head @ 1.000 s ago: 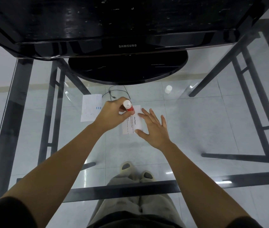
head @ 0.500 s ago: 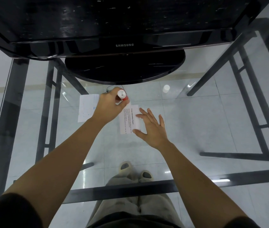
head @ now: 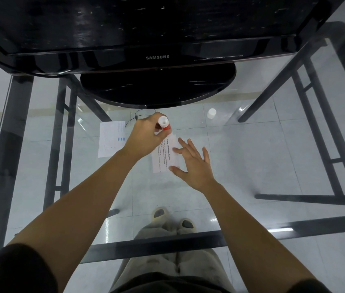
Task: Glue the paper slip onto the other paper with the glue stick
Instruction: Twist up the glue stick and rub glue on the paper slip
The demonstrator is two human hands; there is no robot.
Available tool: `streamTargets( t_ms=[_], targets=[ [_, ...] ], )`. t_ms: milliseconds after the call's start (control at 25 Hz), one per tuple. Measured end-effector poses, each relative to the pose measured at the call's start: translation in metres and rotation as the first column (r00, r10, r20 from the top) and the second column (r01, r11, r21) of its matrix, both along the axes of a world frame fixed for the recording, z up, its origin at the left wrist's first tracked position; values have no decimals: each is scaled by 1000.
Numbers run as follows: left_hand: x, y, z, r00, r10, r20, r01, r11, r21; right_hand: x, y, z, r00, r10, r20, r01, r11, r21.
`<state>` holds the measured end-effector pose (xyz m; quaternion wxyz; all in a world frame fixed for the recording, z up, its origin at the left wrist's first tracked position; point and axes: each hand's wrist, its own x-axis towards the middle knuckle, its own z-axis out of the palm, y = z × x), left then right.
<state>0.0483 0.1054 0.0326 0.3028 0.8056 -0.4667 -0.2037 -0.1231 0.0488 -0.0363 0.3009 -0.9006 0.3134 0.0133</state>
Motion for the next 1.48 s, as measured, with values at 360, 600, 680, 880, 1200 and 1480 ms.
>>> streamTargets(
  t_ms=[360, 600, 680, 880, 1200, 1480],
  targets=[
    [-2, -9, 3, 1000, 17, -9, -17, 999, -33, -1, 0, 3, 1000, -16, -12, 17, 1000, 10],
    [-3, -8, 5, 996, 92, -4, -92, 993, -68, 0, 1, 2, 1000, -14, -8, 14, 1000, 9],
    [-2, -1, 8, 986, 159, -49, -163, 982, -93, 0, 1, 3, 1000, 8, -22, -8, 1000, -5],
    [-14, 41, 8, 985, 93, -142, -105, 991, -83, -1, -2, 12, 971, 155, -180, -191, 961, -202],
    [-36, 67, -1, 991, -85, -106, 84, 996, -10, -3, -28, 25, 926, 297, -233, -345, 916, -205],
    [-20, 54, 3, 988, -115, -102, 124, 989, 80, -1, -31, 22, 974, 192, -121, -204, 973, -103]
  ],
)
